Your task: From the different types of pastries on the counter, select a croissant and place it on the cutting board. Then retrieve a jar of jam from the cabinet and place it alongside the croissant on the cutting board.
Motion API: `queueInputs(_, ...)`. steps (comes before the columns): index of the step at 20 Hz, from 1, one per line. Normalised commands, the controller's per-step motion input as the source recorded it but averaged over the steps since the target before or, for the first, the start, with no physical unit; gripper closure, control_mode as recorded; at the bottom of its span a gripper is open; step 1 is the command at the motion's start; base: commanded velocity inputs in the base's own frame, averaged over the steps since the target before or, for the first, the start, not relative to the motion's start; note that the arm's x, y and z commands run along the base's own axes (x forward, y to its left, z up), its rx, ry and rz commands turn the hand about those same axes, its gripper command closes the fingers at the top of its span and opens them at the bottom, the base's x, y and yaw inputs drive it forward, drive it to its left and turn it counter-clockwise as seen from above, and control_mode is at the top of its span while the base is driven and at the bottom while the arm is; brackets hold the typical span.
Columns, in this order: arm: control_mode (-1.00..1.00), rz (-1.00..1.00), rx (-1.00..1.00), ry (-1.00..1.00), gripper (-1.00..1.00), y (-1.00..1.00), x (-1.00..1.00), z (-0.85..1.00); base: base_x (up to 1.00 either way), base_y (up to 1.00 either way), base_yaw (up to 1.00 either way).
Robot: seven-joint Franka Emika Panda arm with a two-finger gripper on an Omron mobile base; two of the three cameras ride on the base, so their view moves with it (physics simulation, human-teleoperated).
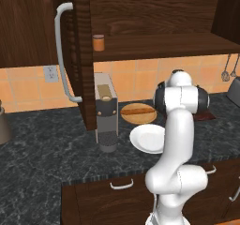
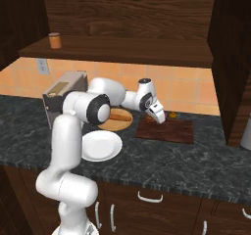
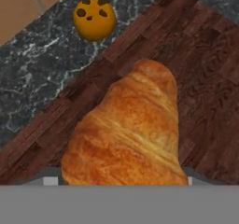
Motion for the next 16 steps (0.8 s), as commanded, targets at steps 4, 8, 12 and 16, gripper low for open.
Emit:
queueInputs(4, -1.00, -0.06, 0.00, 0.05, 1.00, 0.00, 0.47, -0.25, 0.00, 0.00, 0.00)
queueInputs(8, -1.00, -0.06, 0.00, 0.01, 1.00, -0.01, 0.11, -0.17, 0.00, 0.00, 0.00)
queueInputs(12, -1.00, -0.06, 0.00, 0.00, 1.00, -0.02, -0.25, -0.10, 0.00, 0.00, 0.00)
queueInputs(16, -1.00, -0.06, 0.00, -0.06, 1.00, 0.00, -0.49, 0.00, 0.00, 0.00, 0.00)
